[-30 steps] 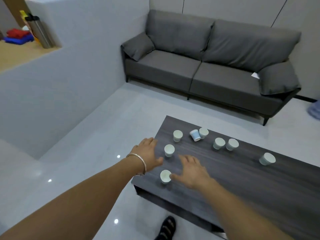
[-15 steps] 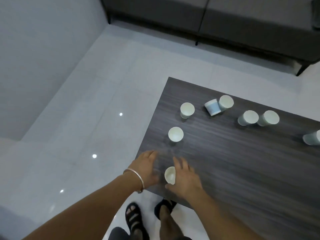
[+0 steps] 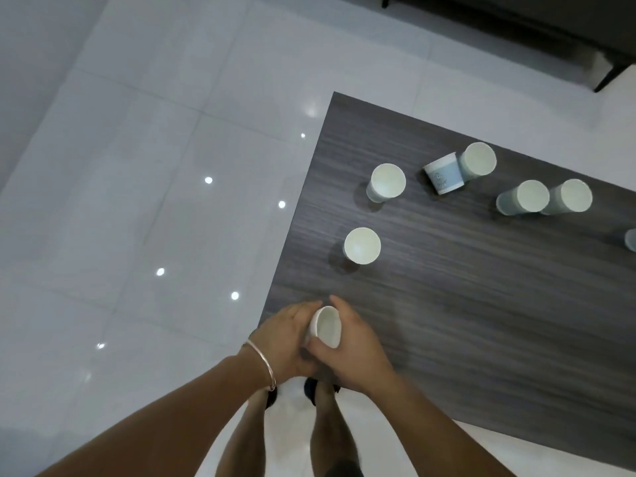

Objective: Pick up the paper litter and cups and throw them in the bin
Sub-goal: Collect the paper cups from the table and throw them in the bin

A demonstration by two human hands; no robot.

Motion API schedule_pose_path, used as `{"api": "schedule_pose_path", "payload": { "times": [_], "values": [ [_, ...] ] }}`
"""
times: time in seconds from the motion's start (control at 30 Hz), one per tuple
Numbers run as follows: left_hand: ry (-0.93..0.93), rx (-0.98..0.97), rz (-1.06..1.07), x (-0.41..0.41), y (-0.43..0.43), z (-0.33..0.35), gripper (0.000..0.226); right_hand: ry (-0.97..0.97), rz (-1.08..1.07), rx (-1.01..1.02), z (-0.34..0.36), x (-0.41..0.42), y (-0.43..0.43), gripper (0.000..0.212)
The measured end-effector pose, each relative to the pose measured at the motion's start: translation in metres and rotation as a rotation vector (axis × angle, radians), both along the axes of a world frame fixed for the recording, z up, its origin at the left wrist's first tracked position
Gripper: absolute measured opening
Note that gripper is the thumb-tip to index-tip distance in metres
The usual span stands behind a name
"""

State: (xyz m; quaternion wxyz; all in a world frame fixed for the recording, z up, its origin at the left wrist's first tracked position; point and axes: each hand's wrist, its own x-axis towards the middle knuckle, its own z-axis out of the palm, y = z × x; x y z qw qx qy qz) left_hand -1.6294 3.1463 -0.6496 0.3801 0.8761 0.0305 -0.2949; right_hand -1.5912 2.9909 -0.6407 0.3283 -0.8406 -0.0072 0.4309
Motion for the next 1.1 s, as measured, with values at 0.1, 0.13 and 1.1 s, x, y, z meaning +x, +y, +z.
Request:
{"api": "schedule_pose_path", "payload": {
  "times": [0.1, 0.13, 1.1],
  "values": [
    [-0.060, -0.028, 0.067, 0.008, 0.016, 0.010, 0.073, 0.016, 0.096, 0.082, 0.014, 0.015, 0.008, 0.105],
    [-0.081, -0.014, 0.087, 0.009, 0.023, 0.011, 0.067, -0.043, 0.142, 0.079, 0.016, 0.023, 0.009, 0.101],
    [-0.365, 0.247, 0.130, 0.108, 0.014, 0.203, 0.086, -0.543, 0.245, -0.384, 0.192, 0.114, -0.020, 0.062]
  ]
}}
